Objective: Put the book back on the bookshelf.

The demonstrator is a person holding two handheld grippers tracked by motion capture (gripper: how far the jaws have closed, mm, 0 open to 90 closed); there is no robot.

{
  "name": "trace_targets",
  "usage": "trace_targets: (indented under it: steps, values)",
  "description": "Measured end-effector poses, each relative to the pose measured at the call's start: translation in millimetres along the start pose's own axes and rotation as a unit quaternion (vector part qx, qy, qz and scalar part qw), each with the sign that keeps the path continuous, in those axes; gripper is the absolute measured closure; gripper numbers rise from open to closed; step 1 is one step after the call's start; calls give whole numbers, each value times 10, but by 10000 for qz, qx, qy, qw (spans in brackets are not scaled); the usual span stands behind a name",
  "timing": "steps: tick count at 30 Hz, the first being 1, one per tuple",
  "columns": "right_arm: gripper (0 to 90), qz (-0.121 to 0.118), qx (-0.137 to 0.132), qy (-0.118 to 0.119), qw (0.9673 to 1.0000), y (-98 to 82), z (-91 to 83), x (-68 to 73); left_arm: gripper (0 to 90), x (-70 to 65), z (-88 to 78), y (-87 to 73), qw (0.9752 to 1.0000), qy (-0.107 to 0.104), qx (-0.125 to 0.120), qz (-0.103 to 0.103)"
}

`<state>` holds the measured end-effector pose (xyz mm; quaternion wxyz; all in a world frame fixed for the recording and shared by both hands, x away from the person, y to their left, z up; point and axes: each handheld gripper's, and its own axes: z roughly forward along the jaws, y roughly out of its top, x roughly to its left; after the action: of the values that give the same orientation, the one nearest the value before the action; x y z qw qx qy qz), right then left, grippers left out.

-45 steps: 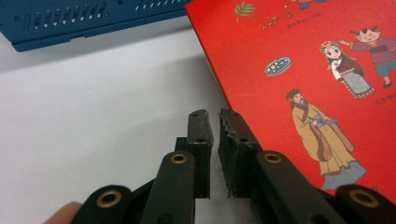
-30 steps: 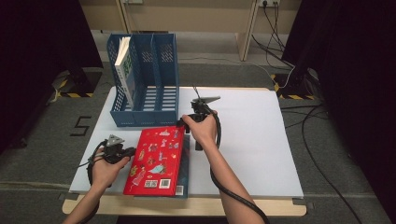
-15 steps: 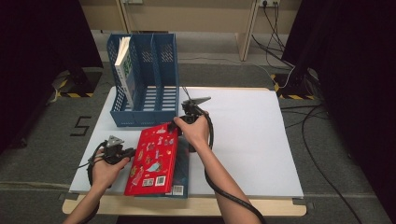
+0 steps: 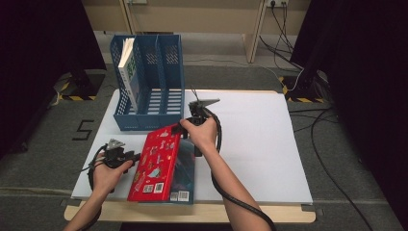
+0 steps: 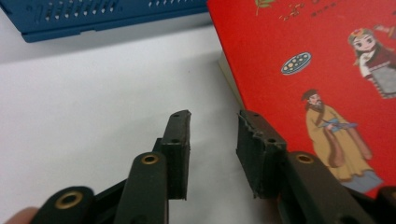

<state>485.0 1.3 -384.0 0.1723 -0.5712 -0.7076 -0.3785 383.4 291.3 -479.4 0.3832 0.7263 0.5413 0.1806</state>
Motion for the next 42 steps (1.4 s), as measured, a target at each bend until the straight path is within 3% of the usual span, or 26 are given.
trace_targets:
  steps: [10,23,29,42]
  values:
    - [755,-67,-282,45,9996,5,-158,47,515,0,-140,117,9992,-11,-384,-61]
    - [784,-290,-614,214,9975,24,-372,253,451,-85,-293,255,9970,-140,-766,-43]
    - [794,-356,-768,289,9960,43,-442,305,429,-143,-341,333,9958,-177,-896,43]
    - [799,-538,-1059,221,9927,77,-525,403,387,-271,-421,484,9924,-309,-1172,190]
